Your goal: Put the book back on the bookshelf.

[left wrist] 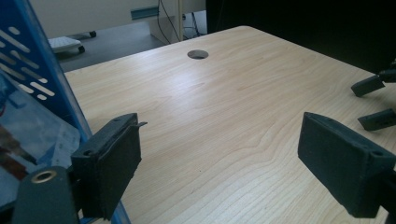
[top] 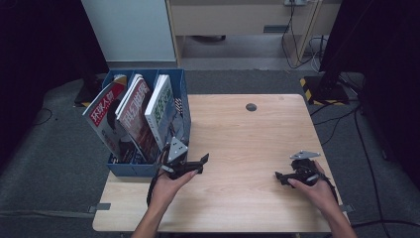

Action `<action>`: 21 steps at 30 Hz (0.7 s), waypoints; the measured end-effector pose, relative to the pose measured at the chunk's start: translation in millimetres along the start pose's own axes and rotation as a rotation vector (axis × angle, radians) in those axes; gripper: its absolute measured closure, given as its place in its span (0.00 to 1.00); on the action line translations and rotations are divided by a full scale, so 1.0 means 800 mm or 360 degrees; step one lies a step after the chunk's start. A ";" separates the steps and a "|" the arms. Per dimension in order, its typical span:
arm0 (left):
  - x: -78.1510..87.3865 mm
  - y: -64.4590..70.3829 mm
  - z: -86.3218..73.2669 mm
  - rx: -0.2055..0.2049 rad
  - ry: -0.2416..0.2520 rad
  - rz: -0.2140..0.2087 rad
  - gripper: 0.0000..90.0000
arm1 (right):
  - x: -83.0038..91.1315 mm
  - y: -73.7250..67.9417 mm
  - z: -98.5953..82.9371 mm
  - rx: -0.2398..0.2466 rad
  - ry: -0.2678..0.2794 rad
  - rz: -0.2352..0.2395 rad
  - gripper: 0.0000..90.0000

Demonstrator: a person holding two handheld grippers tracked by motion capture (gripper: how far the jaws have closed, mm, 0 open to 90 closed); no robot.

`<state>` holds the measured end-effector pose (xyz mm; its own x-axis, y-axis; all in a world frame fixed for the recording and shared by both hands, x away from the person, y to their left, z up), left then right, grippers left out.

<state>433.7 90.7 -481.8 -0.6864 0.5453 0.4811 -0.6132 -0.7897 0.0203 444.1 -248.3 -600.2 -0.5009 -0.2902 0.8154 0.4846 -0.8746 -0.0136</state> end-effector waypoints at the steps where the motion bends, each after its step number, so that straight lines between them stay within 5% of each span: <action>1: -0.002 0.001 0.000 -0.0003 -0.0006 -0.0002 0.14 | 0.000 0.000 0.000 -0.0003 0.0000 -0.0001 0.05; 21: -0.043 0.032 0.024 -0.0071 -0.0086 -0.0074 0.11 | 0.003 0.007 -0.003 -0.0039 0.0005 -0.0008 0.04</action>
<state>449.4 46.5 -481.1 -0.6354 0.5643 0.5272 -0.6616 -0.7499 0.0053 444.1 -254.4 -599.9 -0.5057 -0.2869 0.8136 0.4642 -0.8854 -0.0237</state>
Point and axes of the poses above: each handheld gripper's, and its own axes: x roughly backward along the jaws, z roughly out of its top, y roughly to its right, the point moved 9 cm from there along -x, roughly forward along the jaws, and after that the axes turned 5 degrees about -y, right-handed, at the moved point
